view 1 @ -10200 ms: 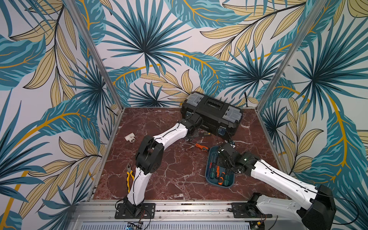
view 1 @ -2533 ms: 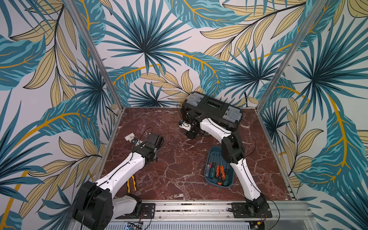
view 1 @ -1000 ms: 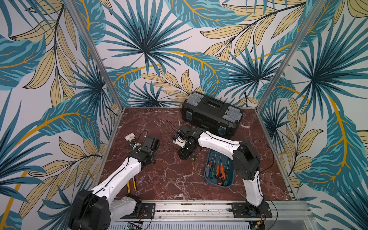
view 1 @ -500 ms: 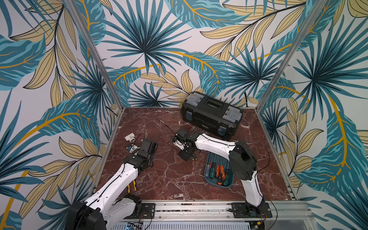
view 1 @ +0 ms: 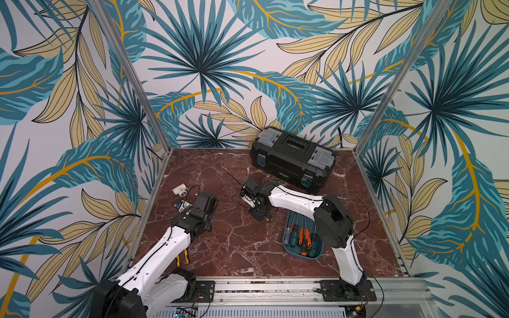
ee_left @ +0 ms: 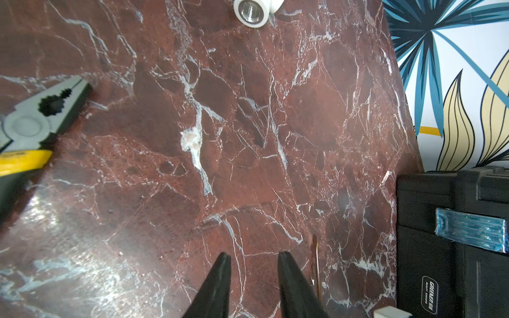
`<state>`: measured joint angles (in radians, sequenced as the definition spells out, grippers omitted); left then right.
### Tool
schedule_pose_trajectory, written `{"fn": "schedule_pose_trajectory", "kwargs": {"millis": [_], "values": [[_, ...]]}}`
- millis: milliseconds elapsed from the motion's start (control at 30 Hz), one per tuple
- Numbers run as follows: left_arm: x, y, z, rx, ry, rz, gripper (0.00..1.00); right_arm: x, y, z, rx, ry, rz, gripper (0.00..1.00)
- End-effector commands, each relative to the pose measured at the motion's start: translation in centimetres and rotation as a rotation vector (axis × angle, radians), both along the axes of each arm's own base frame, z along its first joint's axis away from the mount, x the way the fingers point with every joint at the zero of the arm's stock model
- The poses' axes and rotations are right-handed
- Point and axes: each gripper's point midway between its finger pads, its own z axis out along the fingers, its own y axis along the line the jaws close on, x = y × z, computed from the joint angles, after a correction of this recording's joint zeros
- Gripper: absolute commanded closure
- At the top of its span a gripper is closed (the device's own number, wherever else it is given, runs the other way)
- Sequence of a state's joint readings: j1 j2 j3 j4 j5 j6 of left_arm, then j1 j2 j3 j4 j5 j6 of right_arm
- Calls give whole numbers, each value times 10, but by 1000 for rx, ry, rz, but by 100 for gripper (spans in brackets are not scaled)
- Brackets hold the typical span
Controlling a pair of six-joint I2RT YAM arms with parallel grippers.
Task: Put the screwdriver on the desktop into the storage box
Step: Pick up the screwdriver from the center of the board, then place the screwdriver in the storage box.
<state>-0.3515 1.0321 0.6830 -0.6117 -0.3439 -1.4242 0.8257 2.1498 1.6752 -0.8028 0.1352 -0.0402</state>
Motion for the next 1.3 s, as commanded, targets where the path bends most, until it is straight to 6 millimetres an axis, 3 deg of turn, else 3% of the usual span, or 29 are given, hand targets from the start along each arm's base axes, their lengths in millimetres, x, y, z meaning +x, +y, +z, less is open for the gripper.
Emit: {"fn": "schedule_pose_trajectory", "kwargs": {"millis": [0,233,367,467,600,667,733,867,967,1267], "values": [[-5,5,-3,20,15,6,66,-10,-11,-29,-61,59,-9,54],[-6,4,-2,14,15,1,66,-11,-14,-40,-89,70,10,59],[-7,4,0,11,9,-2,66,-8,-12,-29,-72,49,3,73],[-7,4,1,11,6,-7,66,-9,-8,-4,-5,28,-44,81],[-7,4,1,17,6,-16,66,-19,2,64,209,-45,-164,88],[-6,3,1,17,4,-22,66,-29,-11,90,302,-97,-287,90],[-4,2,1,16,4,-27,66,-42,-34,98,370,-129,-458,91],[1,-3,-5,9,16,-41,66,-79,-97,73,411,-112,-838,96],[6,-7,-9,6,31,-57,66,-86,-124,72,409,-154,-934,99],[6,-8,-5,24,54,-76,66,-102,-162,33,335,-50,-1146,100]]}}
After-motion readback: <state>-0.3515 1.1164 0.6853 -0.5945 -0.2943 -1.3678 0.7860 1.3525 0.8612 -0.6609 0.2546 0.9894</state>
